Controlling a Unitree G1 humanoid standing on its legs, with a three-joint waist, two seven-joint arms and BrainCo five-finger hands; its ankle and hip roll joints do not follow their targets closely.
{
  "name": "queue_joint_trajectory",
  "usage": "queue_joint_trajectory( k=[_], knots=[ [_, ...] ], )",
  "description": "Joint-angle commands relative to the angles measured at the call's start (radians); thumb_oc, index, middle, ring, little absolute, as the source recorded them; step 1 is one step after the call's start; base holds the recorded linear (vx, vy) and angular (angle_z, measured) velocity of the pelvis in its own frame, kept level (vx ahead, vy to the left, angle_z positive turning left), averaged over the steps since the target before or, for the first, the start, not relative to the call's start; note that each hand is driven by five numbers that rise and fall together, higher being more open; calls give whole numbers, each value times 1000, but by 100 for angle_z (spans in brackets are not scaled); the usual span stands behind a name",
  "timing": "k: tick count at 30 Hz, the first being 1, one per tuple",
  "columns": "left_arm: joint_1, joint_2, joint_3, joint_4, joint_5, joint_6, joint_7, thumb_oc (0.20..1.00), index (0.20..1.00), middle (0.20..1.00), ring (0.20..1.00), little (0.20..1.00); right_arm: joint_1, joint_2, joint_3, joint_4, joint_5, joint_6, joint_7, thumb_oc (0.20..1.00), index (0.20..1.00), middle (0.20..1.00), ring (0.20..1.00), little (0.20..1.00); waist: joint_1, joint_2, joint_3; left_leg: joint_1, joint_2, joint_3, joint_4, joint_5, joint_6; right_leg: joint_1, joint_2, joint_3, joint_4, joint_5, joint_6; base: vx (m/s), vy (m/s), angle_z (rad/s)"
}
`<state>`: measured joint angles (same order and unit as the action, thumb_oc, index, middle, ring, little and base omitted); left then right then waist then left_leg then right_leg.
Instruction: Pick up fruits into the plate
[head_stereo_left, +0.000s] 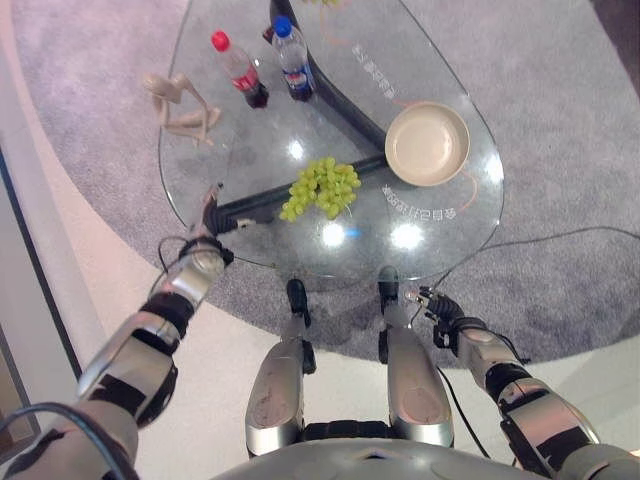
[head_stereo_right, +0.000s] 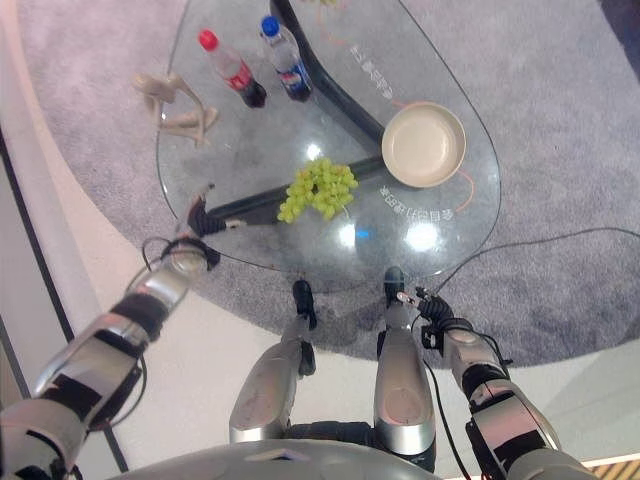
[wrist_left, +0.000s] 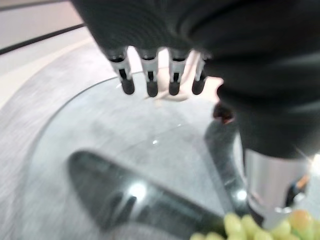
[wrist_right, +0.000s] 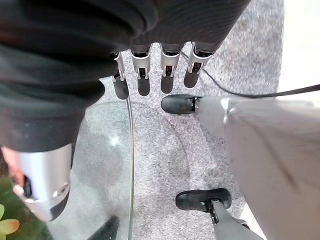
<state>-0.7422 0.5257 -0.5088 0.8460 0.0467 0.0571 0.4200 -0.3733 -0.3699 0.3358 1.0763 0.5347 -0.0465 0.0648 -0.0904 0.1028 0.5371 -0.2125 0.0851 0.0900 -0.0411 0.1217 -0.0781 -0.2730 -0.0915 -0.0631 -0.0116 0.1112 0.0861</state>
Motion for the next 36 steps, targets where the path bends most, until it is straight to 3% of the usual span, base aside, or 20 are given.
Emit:
queue_joint_trajectory(
  k=[1, 6, 15, 24, 36],
  knots=[
    [-73, 68, -9, -14, 50, 51, 33, 1000, 1000, 1000, 1000, 1000, 6, 21, 34, -24, 46, -21, -22, 1000, 1000, 1000, 1000, 1000, -11, -54, -17, -89, -81, 6, 117, -110, 61, -143, 59, 27, 194, -102, -41, -54, -49, -3],
    [-270, 80, -67, 82, 158, 154, 71, 1000, 1000, 1000, 1000, 1000, -21, 42, 56, -38, 77, -29, -37, 1000, 1000, 1000, 1000, 1000, -38, -87, -17, -198, -84, 20, 176, -116, 61, -250, 72, 29, 231, -93, -41, -46, -96, -5],
    [-405, 56, -144, 238, 194, 185, 74, 1000, 1000, 1000, 1000, 1000, -21, 55, 76, -87, 158, -68, -47, 1000, 1000, 1000, 1000, 1000, -74, -122, -17, -317, -81, 43, 250, -124, 53, -366, 85, 42, 282, -91, -41, -22, -49, -7],
    [-471, 24, -200, 308, 226, 240, 88, 1000, 1000, 1000, 1000, 1000, -25, 61, 81, -141, 219, -97, -60, 1000, 1000, 1000, 1000, 1000, -102, -134, -17, -425, -74, 47, 289, -118, 47, -475, 101, 56, 315, -81, -44, -12, -40, -1],
    [-518, 12, -206, 364, 188, 286, 148, 1000, 1000, 1000, 1000, 1000, -11, 70, 91, -192, 281, -116, -52, 1000, 1000, 1000, 1000, 1000, -124, -161, -17, -513, -78, 47, 335, -132, 46, -558, 113, 63, 340, -74, -48, 5, -27, -1]
  ],
)
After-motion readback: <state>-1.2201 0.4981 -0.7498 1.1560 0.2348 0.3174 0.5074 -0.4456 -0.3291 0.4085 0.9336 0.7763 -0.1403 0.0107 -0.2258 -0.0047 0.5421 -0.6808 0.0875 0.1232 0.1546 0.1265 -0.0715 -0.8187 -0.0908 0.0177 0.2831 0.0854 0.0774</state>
